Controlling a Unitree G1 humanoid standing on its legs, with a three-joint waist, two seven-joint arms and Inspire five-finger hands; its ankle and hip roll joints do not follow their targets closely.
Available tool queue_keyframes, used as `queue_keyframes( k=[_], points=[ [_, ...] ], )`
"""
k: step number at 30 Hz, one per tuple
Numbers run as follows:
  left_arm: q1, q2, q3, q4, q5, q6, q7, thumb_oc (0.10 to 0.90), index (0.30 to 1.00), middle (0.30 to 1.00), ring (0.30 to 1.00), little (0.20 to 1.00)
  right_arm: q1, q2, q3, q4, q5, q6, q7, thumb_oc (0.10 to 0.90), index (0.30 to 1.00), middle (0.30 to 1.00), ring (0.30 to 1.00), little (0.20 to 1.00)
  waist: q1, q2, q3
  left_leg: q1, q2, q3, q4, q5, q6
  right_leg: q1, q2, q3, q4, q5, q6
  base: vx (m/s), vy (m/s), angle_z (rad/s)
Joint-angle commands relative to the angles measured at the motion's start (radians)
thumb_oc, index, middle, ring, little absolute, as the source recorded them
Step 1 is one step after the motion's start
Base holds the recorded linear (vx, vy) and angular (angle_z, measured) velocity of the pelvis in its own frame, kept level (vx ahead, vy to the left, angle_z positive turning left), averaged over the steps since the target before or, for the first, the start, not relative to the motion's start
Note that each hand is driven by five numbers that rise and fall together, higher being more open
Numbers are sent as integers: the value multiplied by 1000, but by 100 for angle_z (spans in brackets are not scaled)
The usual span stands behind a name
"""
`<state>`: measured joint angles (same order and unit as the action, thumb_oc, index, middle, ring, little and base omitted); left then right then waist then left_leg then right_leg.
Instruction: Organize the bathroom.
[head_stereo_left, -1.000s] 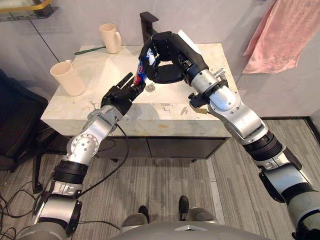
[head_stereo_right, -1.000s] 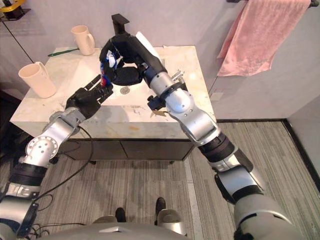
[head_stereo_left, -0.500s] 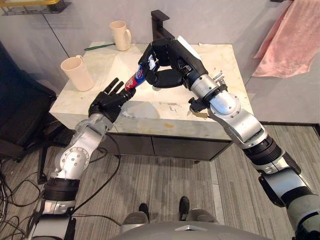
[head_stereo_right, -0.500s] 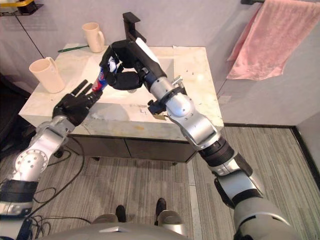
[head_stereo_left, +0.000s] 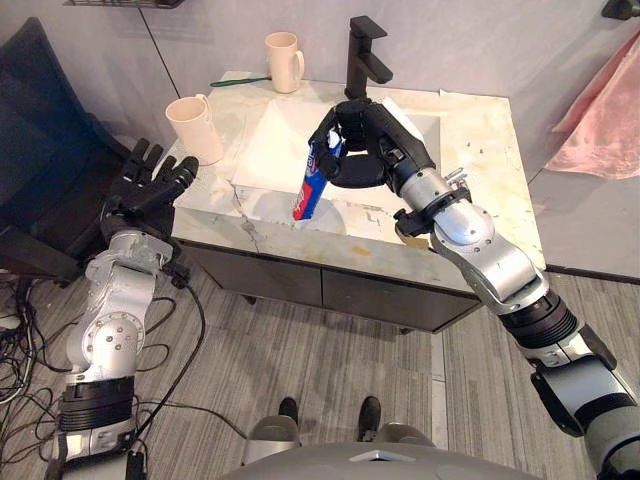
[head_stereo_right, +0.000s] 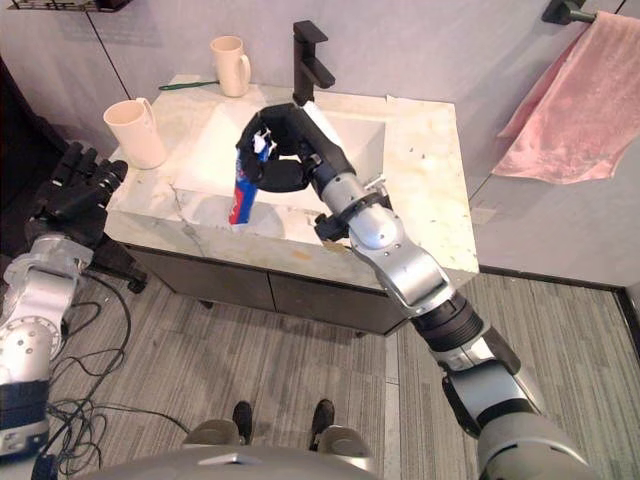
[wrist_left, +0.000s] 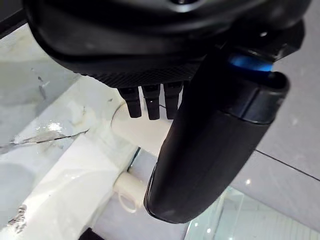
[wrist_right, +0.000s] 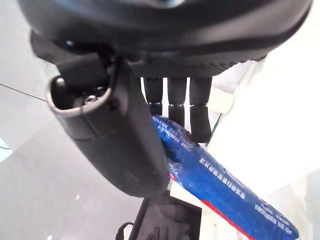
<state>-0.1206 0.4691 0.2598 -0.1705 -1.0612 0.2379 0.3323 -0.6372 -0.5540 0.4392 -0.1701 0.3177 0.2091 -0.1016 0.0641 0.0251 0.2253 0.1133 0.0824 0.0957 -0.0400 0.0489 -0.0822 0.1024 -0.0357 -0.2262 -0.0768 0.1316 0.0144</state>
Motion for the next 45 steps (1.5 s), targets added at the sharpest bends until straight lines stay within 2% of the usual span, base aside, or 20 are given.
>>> queue_keyframes(
  k=[1, 3, 5, 6, 8, 11, 13, 17, 20, 21, 23, 25, 29, 31, 34, 35, 36, 39, 42, 45],
  points=[
    [1, 65, 5, -110, 80, -81, 15, 800, 900, 900, 900, 900, -99, 46, -97, -91, -48, -120, -60, 400, 300, 300, 300, 300, -5, -15, -96, -36, 70, 63, 104, -58, 0, -7, -35, 61, 53, -192, 52, 0, 0, 0],
    [7, 57, 29, -88, 163, -187, 156, 800, 900, 900, 900, 900, -94, 49, -99, -88, -54, -124, -59, 400, 300, 300, 300, 300, -3, -17, -98, -35, 67, 59, 104, -61, 0, -4, -33, 62, 49, -193, 52, 0, 0, 0],
    [13, 52, 61, -59, 189, -259, 228, 800, 900, 900, 900, 900, -94, 56, -100, -82, -63, -126, -64, 400, 300, 300, 300, 300, 1, -21, -99, -36, 66, 55, 106, -62, 0, -2, -33, 59, 48, -194, 51, 0, 0, 0],
    [22, 32, 103, -16, 244, -319, 339, 800, 900, 900, 900, 900, -92, 65, -96, -73, -76, -131, -74, 400, 300, 300, 300, 300, 7, -26, -100, -36, 65, 51, 107, -64, -1, 0, -33, 54, 47, -195, 49, 10, -33, 0],
    [61, -14, 168, 50, 241, -408, 451, 800, 900, 900, 900, 900, -90, 67, -95, -71, -81, -135, -93, 400, 300, 300, 300, 300, 18, -35, -102, -44, 64, 42, 105, -56, 0, -3, -34, 41, 45, -193, 45, -9, -40, 1],
    [110, -67, 227, 122, 219, -476, 533, 800, 900, 900, 900, 900, -96, 54, -99, -64, -69, -139, -104, 400, 300, 300, 300, 300, 29, -42, -109, -39, 65, 33, 100, -62, -3, 5, -31, 29, 43, -206, 45, 14, -21, 7],
    [161, -102, 248, 214, 273, -512, 567, 800, 900, 900, 900, 900, -114, 33, -103, -39, -45, -154, -104, 400, 300, 300, 300, 300, 36, -47, -112, -39, 67, 31, 95, -61, -4, 6, -30, 21, 43, -210, 43, 0, -7, 7],
    [215, -124, 248, 433, 271, -548, 538, 800, 900, 900, 900, 900, -148, -3, -114, 20, -8, -184, -92, 400, 300, 300, 300, 300, 44, -51, -119, -38, 68, 27, 89, -60, -4, 9, -30, 11, 39, -211, 45, -5, 4, 4],
    [245, -137, 222, 753, 188, -483, 327, 800, 900, 900, 900, 900, -180, -24, -118, 85, 8, -228, -71, 400, 300, 300, 300, 300, 48, -52, -118, -42, 68, 21, 93, -60, -3, 8, -32, 3, 40, -209, 52, -33, 33, 8],
    [251, -148, 190, 867, 163, -399, 233, 800, 900, 900, 900, 900, -194, -31, -118, 102, 12, -234, -61, 400, 300, 300, 300, 300, 49, -51, -114, -42, 67, 14, 100, -65, -1, 12, -33, 3, 43, -211, 55, -51, 53, 12],
    [250, -157, 174, 963, 134, -349, 155, 800, 900, 900, 900, 900, -219, -46, -119, 122, 26, -243, -46, 400, 300, 300, 300, 300, 45, -51, -114, -51, 65, 12, 104, -61, 3, 5, -34, 3, 45, -208, 55, -51, 61, 15],
    [254, -158, 154, 1051, 108, -336, 80, 800, 900, 900, 900, 900, -229, -46, -120, 137, 21, -252, -30, 400, 300, 300, 300, 300, 43, -48, -111, -55, 65, 13, 106, -61, 4, 4, -35, 4, 49, -206, 56, -38, 73, 13],
    [250, -143, 102, 1233, 228, -261, -40, 800, 900, 900, 900, 900, -254, -33, -99, 148, 7, -259, -31, 400, 300, 300, 300, 300, 35, -47, -106, -55, 60, 24, 113, -65, 9, 8, -37, 6, 49, -203, 57, -18, 72, 5],
    [245, -136, 63, 1300, 304, -197, -97, 800, 900, 900, 900, 900, -268, -26, -84, 148, 0, -256, -43, 400, 300, 300, 300, 300, 31, -49, -103, -59, 53, 33, 129, -73, 10, 9, -39, 9, 52, -203, 57, -17, 77, -1],
    [235, -127, -20, 1371, 480, -115, -144, 800, 900, 900, 900, 900, -271, -26, -81, 147, -26, -255, -50, 400, 300, 300, 300, 300, 23, -49, -96, -75, 40, 73, 166, -88, 16, 15, -45, -5, 53, -198, 57, -20, 73, -1],
    [234, -126, -23, 1377, 489, -120, -141, 800, 900, 900, 900, 900, -271, -26, -82, 147, -27, -255, -51, 400, 300, 300, 300, 300, 22, -49, -96, -77, 39, 76, 169, -89, 16, 15, -45, -6, 52, -198, 57, -21, 146, 9],
    [219, -125, -119, 1435, 612, -60, -168, 800, 900, 900, 900, 900, -265, -44, -93, 148, -48, -260, -57, 400, 300, 300, 300, 300, 5, -44, -91, -88, 29, 148, 198, -105, 24, 18, -55, -37, 55, -193, 57, -8, 159, 10],
    [212, -121, -210, 1494, 783, -12, -239, 800, 900, 900, 900, 900, -248, -47, -108, 155, -79, -279, -61, 400, 300, 300, 300, 300, -12, -34, -84, -86, 15, 199, 200, -117, 39, 21, -74, -68, 76, -197, 66, 24, 193, 43],
    [215, -124, -282, 1488, 824, 66, -275, 800, 900, 900, 900, 900, -242, -39, -113, 154, -115, -334, -67, 400, 300, 300, 300, 300, -14, -20, -74, -82, -17, 192, 195, -135, 69, -10, -119, -64, 142, -206, 92, 34, 239, 81],
    [213, -129, -301, 1489, 824, 99, -295, 800, 900, 900, 900, 900, -248, -24, -116, 138, -136, -341, -81, 400, 300, 300, 300, 300, -12, -8, -58, -89, -32, 185, 214, -151, 89, -46, -151, -55, 212, -214, 107, 10, 195, 0]
  ],
)
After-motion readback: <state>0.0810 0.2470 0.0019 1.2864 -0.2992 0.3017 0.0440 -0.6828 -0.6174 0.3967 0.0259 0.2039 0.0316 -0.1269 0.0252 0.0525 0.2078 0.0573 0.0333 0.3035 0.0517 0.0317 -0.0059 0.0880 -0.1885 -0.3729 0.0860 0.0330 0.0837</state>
